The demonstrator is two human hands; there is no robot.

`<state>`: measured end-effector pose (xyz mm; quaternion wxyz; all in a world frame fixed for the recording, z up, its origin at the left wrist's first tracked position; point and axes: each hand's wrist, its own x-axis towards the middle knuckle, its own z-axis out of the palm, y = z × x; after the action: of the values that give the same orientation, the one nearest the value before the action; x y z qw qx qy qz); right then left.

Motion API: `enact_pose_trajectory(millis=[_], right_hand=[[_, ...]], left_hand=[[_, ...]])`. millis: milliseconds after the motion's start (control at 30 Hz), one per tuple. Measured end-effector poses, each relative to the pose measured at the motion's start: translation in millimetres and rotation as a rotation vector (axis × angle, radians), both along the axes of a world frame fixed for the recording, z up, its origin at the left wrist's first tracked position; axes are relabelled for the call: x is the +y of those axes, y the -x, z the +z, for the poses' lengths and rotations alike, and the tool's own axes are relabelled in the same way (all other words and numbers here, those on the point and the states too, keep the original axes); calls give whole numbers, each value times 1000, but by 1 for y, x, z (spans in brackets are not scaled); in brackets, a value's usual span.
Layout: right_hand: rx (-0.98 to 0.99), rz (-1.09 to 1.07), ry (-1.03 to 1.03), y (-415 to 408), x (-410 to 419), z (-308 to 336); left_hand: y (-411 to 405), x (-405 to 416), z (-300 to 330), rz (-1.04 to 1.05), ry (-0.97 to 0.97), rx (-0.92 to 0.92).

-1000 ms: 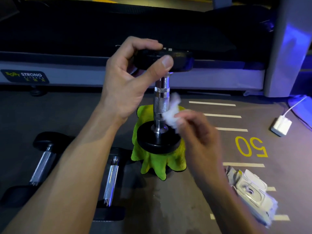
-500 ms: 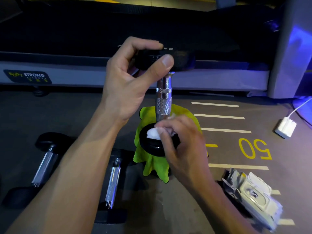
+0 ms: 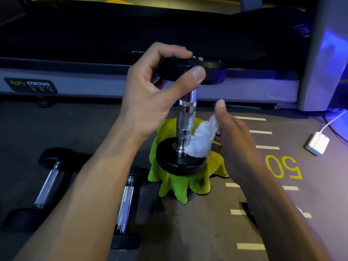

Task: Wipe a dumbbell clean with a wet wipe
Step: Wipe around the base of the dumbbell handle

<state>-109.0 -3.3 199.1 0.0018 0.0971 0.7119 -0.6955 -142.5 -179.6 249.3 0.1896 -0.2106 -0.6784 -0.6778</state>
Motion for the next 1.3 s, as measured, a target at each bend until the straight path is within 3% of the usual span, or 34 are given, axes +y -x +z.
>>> enact_pose_trajectory(millis=[133,300,400,500,667,800,900,1067,1300], right_hand=[[14,202,118,-5,10,-3],[125,133,84,-10,16,5],[182,88,-58,-4,10,6],[266,67,-339,6,5,0],[228,159,-653,5,4,-13],[289,-18,-528,-6,11,-17],[237,122,-412,-21,16,-11],[254,150,-577,-30,13,-14],[269,91,-429,-22,28,7]], left_hand=[[1,2,-1,-2,8,3],[2,3,-2,-1,-1,1],[1,3,-1,0,-6,6],[1,3,0,-1,4,11],[1,3,-1,0,2,5],[1,3,-1,7,0,-1],[1,3,-1,9,-4,-9],[-1,5,-1,6,8,-9],[-3,7,0,4,16,-10]])
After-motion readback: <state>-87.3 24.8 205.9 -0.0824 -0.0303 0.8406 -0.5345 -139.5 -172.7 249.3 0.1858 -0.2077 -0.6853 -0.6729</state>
